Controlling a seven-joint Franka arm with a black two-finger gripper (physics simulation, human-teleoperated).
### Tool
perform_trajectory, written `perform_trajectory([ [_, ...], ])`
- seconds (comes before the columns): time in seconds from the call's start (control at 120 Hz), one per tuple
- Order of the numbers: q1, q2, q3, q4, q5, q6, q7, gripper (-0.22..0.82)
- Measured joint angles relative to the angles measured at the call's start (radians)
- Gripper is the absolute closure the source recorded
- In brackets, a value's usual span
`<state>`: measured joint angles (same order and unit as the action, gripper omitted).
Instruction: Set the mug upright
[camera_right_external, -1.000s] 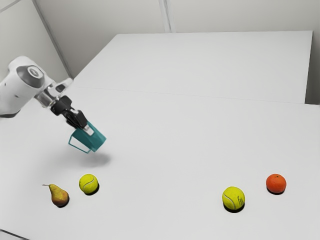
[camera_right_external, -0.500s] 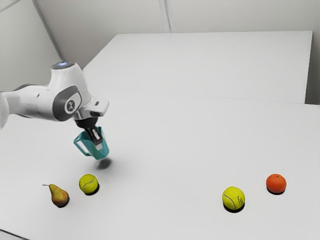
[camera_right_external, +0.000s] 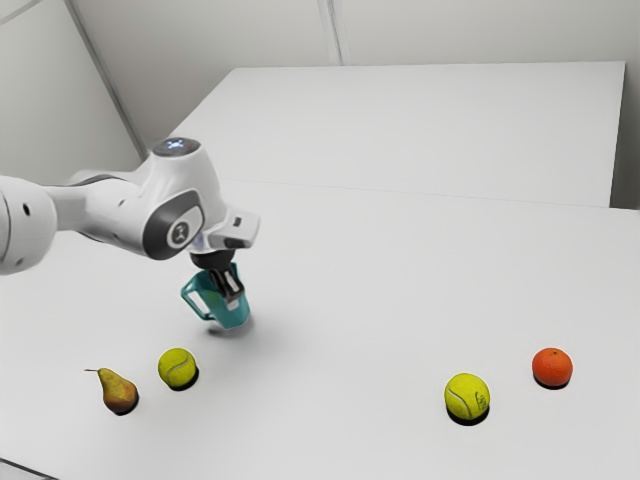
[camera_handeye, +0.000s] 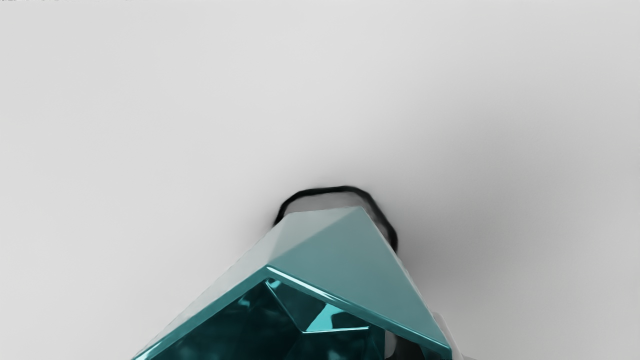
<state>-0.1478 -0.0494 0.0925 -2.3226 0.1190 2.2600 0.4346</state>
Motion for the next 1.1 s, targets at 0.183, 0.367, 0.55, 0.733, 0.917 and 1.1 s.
perform_trajectory([
  [0.183, -0.022, 0.034, -0.004, 0.01, -0.002, 0.007, -0.047, 0.79],
  [0.367, -0.044, 0.061, -0.003, 0.019, -0.007, 0.009, -0.082, 0.72],
  [0.55, -0.06, 0.056, -0.003, 0.02, -0.029, 0.007, -0.103, 0.38],
  [0.733, -0.062, -0.009, 0.005, 0.038, -0.041, -0.008, -0.118, 0.16],
  [0.917, -0.034, 0.038, 0.036, 0.219, -0.044, -0.087, -0.127, 0.07],
  [1.1, -0.072, 0.099, 0.1, 0.537, -0.103, -0.278, -0.124, 0.03],
])
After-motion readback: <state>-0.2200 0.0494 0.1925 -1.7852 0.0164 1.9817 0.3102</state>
